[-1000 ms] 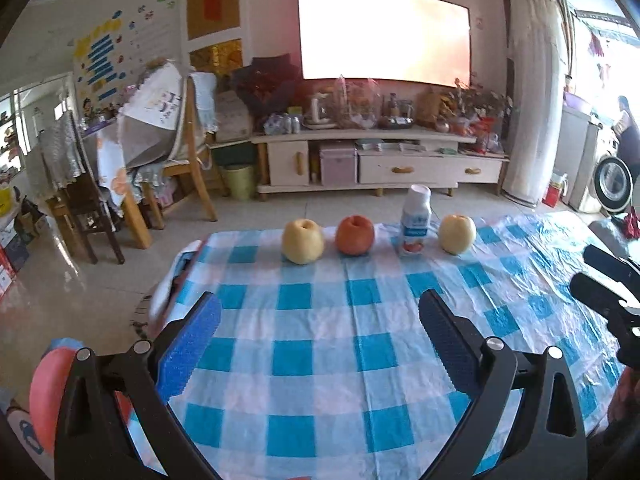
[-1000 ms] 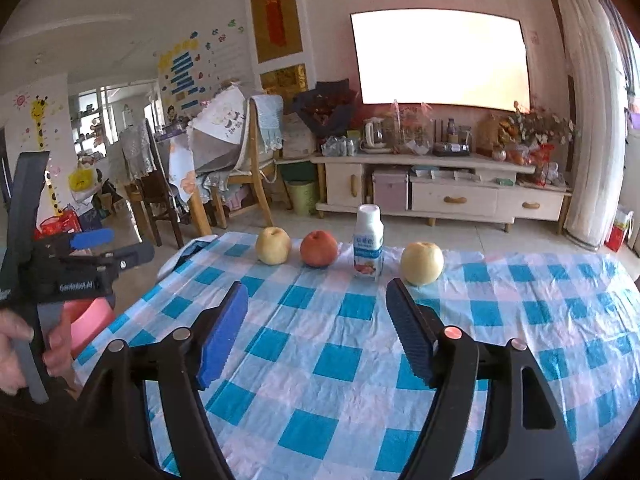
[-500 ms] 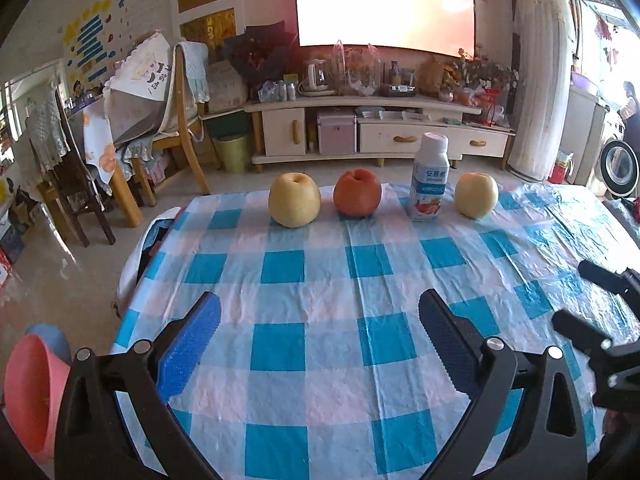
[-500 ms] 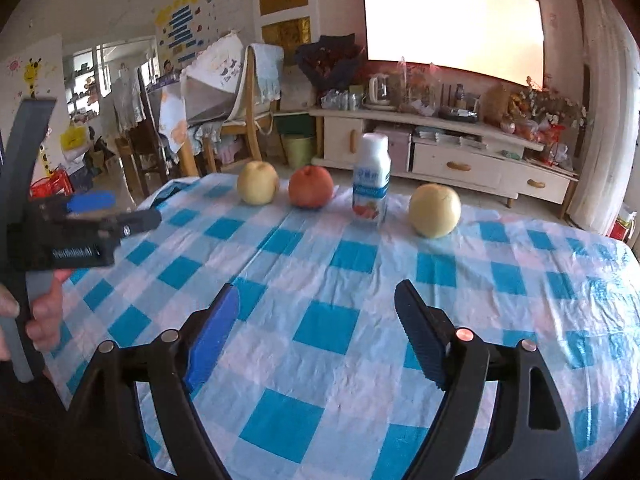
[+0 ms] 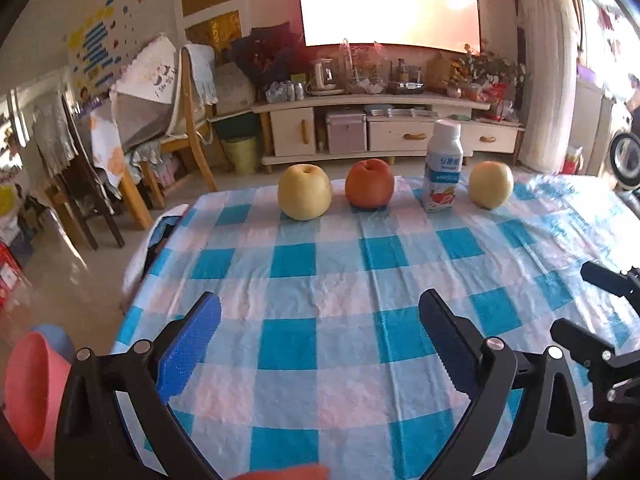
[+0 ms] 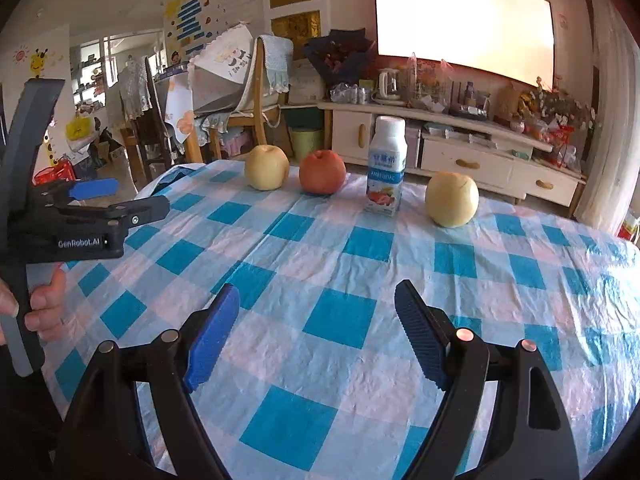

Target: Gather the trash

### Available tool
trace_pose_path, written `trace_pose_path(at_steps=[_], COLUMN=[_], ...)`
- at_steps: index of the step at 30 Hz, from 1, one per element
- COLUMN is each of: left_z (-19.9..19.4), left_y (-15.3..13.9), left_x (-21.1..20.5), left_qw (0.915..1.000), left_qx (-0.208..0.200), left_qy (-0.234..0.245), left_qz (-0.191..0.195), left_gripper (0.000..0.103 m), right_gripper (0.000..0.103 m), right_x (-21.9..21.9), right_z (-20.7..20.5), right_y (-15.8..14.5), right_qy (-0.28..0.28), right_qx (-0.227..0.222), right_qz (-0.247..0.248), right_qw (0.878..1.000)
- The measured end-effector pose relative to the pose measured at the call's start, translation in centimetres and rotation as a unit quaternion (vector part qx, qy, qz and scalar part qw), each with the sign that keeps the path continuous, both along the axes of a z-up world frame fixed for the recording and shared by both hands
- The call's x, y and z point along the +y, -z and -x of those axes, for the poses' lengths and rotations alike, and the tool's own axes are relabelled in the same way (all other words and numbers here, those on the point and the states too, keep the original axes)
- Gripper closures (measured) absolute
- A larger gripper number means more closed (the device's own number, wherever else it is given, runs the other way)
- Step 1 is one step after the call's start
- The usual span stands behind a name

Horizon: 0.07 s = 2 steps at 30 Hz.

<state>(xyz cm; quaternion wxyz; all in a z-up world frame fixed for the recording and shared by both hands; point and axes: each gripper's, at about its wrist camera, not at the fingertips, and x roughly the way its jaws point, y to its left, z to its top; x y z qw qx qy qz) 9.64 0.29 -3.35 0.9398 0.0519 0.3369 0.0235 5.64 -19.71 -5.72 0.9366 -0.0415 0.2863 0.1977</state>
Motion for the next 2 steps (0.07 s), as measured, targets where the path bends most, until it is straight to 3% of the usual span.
trace_pose_path(at_steps=[2], left_z=[-0.08], left_y=[0.21], left_x=[-0.06], left_qw=[0.9999], left_qx=[0.006], left_qy=[0.007], left_qz=[0.006], left_gripper=[0.005], right_gripper=[0.021], right_x=[0.09], right_z=[-0.13], right_y=[0.18], right_qy=[0.001], right_qx=[0.001], right_qz=[0.001], right_qw=[1.0])
